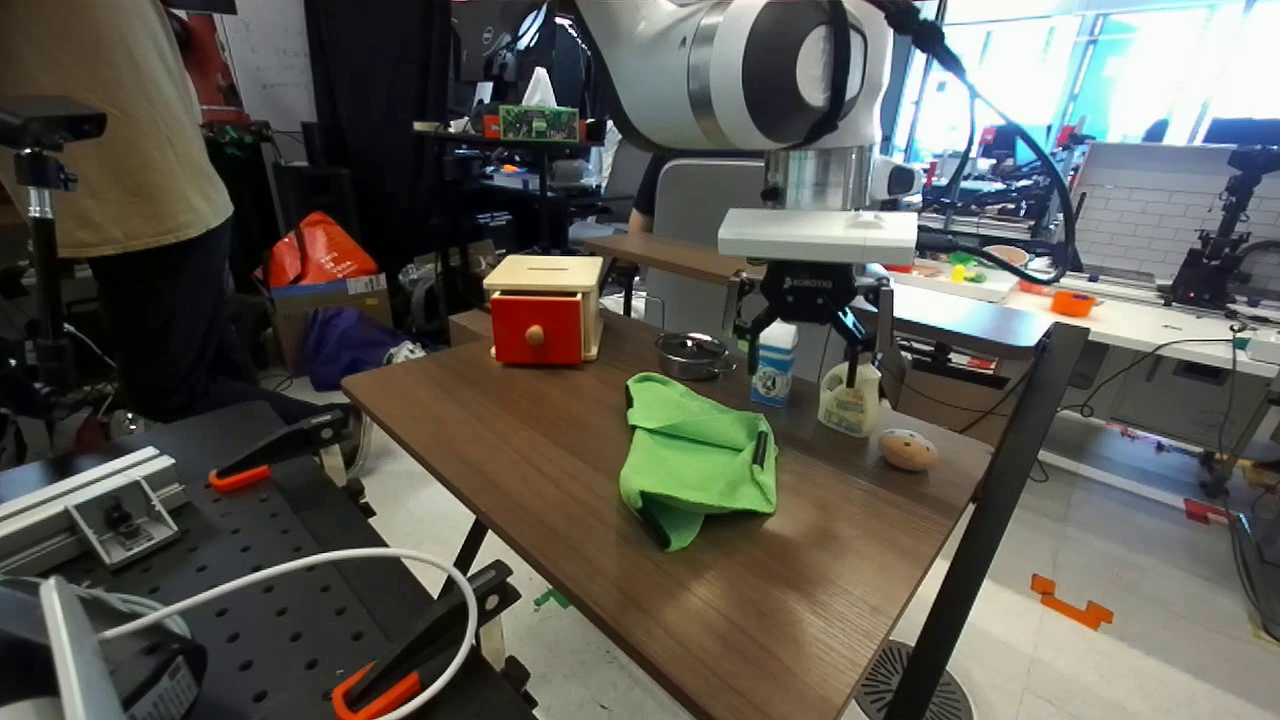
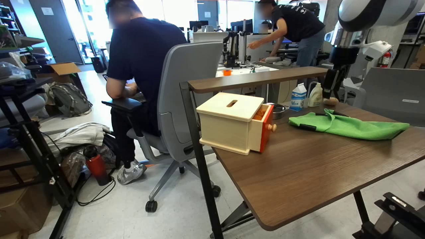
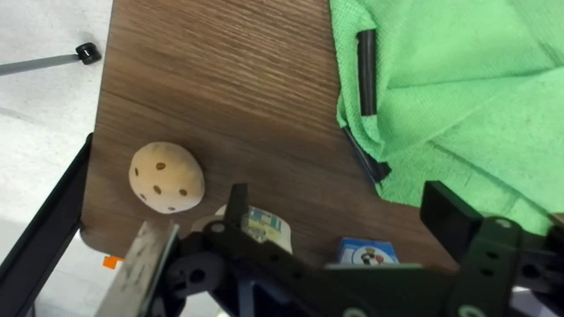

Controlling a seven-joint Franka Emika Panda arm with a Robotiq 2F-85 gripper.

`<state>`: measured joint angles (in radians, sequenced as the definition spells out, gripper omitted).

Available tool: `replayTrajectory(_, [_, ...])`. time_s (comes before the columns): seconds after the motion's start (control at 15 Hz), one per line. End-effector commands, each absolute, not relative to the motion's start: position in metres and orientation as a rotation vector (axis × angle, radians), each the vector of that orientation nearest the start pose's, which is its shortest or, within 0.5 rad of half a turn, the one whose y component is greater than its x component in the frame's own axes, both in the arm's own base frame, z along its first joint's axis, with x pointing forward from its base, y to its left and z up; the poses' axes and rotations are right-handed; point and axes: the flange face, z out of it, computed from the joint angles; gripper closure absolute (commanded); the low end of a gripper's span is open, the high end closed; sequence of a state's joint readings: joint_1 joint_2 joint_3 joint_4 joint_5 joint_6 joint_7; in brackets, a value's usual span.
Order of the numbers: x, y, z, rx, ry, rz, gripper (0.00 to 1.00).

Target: Fold the green cloth

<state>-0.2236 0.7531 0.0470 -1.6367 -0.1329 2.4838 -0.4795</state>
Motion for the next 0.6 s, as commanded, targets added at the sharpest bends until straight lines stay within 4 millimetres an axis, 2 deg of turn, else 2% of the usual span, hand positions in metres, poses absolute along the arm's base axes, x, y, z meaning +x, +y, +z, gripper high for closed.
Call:
replayTrajectory(0.0, [0.661,-0.119,0.229,-3.171,-0.339,-0.098,0.0])
replayTrajectory(0.2, [0.63,-0.106,0.238,-3.15,-0.089,-0.048,0.0])
replayTrajectory(0.53, [0.57,-0.071,0.217,-3.036,0.152,0.101,0.0])
